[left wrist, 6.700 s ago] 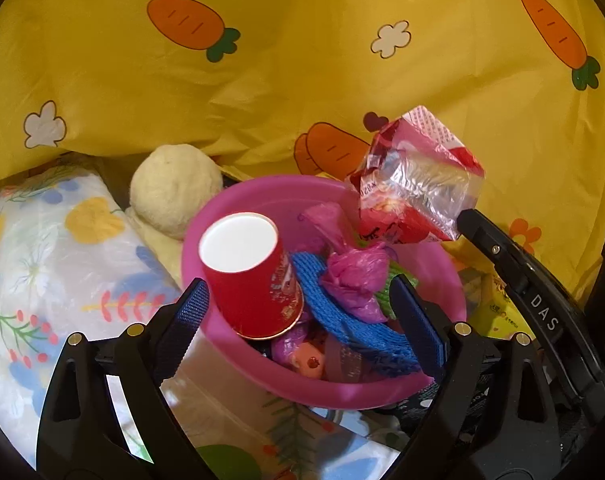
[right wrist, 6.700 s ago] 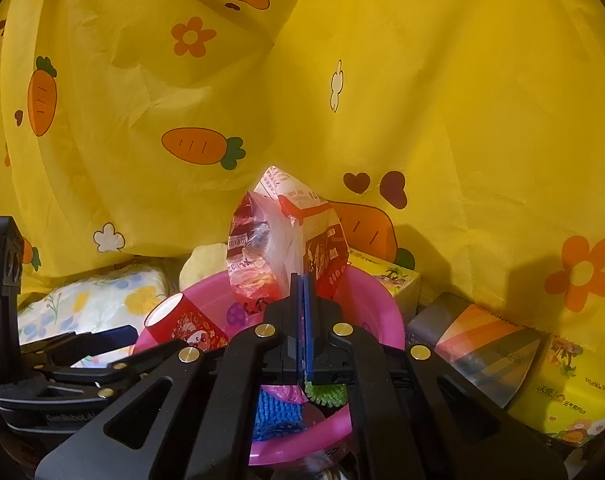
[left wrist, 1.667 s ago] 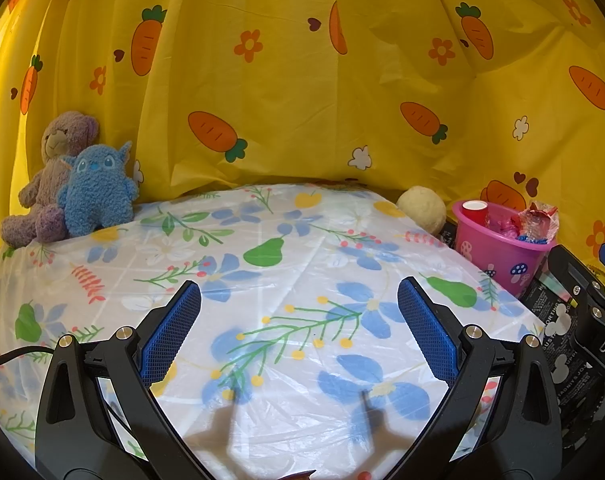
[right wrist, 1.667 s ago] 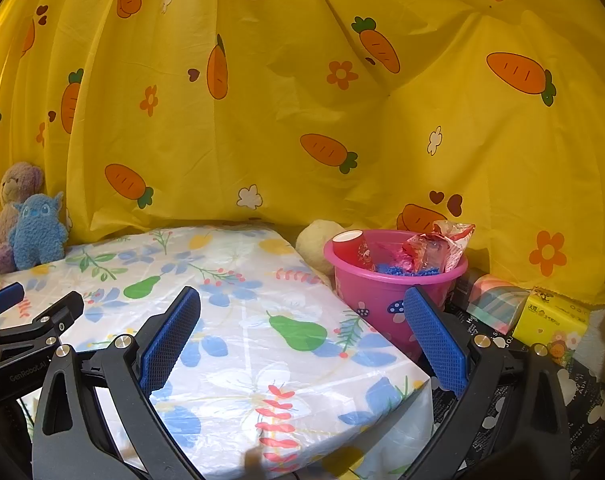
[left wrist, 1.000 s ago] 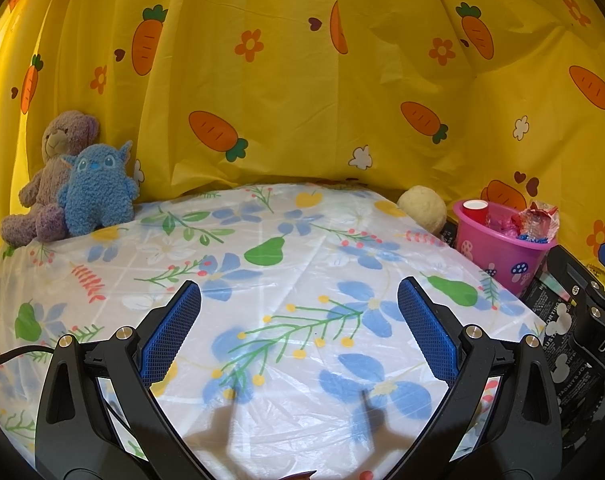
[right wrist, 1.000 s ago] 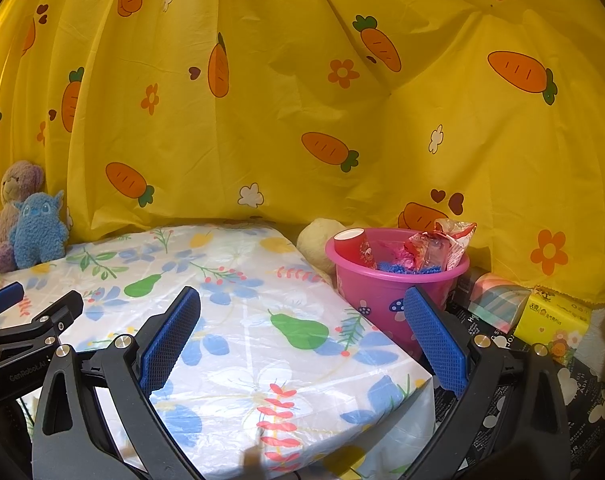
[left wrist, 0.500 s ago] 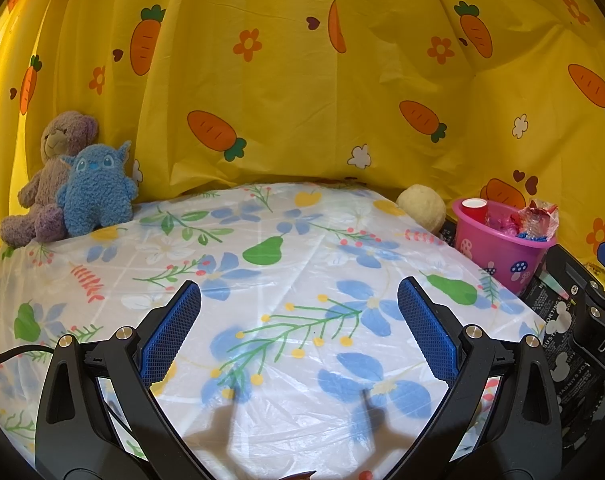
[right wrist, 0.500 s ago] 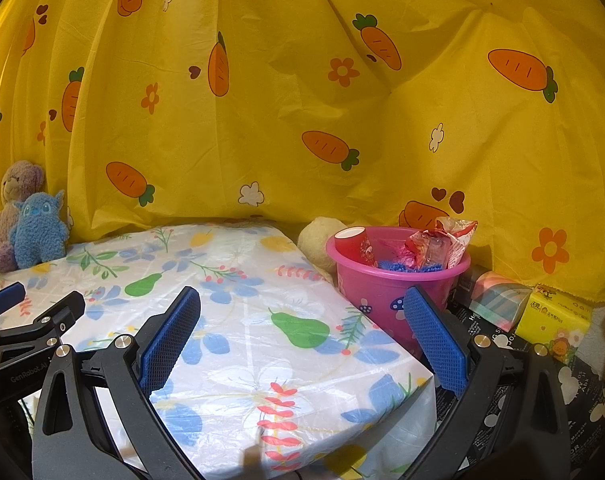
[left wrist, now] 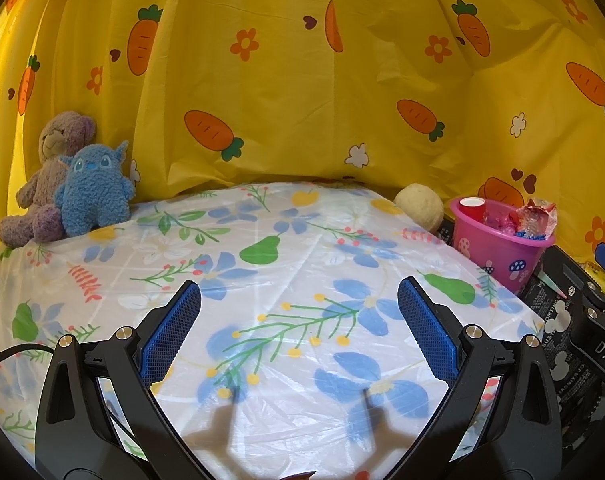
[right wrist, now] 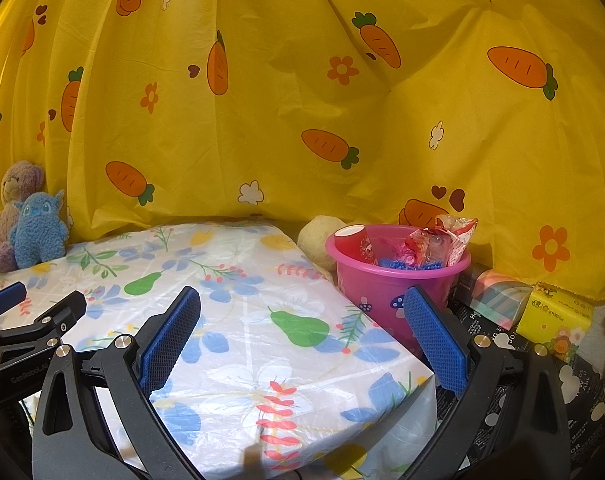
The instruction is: Collect trash
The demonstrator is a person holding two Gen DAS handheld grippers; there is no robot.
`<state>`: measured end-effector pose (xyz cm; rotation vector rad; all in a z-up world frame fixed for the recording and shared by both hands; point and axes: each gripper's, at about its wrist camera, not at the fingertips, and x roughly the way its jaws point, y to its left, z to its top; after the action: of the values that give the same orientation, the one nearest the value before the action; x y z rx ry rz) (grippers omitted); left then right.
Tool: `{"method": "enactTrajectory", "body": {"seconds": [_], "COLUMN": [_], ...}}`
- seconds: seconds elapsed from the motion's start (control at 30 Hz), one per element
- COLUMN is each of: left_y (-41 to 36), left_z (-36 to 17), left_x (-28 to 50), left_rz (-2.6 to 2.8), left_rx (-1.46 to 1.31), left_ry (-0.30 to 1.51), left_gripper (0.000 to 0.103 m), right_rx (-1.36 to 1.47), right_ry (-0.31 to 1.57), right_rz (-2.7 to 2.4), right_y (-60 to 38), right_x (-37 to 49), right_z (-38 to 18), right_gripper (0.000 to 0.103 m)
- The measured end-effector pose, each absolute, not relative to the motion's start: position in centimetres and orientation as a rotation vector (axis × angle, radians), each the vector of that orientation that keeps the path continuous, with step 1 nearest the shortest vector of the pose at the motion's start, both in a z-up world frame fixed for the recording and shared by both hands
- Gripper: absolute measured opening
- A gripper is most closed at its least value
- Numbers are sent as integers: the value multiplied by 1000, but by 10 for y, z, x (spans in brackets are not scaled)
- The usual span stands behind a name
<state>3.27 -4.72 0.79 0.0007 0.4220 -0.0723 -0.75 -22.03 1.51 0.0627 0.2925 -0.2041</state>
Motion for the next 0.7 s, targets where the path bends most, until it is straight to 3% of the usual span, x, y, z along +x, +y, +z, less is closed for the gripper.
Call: {"method": "enactTrajectory", "body": {"seconds": [0.33,0.47,0.7], "left_y": [-49,-50,-50], "left_z": [8,8,10], "left_x": [30,28,28], "left_rz": [-80,-85,-91], "left_rx": [-3,11,21], "left_ry": [414,400,396], "left_gripper": [97,84,86], "right_rx": [65,68,69], "right_ry": [295,297,297], "right_rz": [-202,-200,-191], "right_y": [-218,-221,-221], "right_x": [-8,-7,-7], "right_z": [12,11,10], "right_gripper": [98,98,98]}}
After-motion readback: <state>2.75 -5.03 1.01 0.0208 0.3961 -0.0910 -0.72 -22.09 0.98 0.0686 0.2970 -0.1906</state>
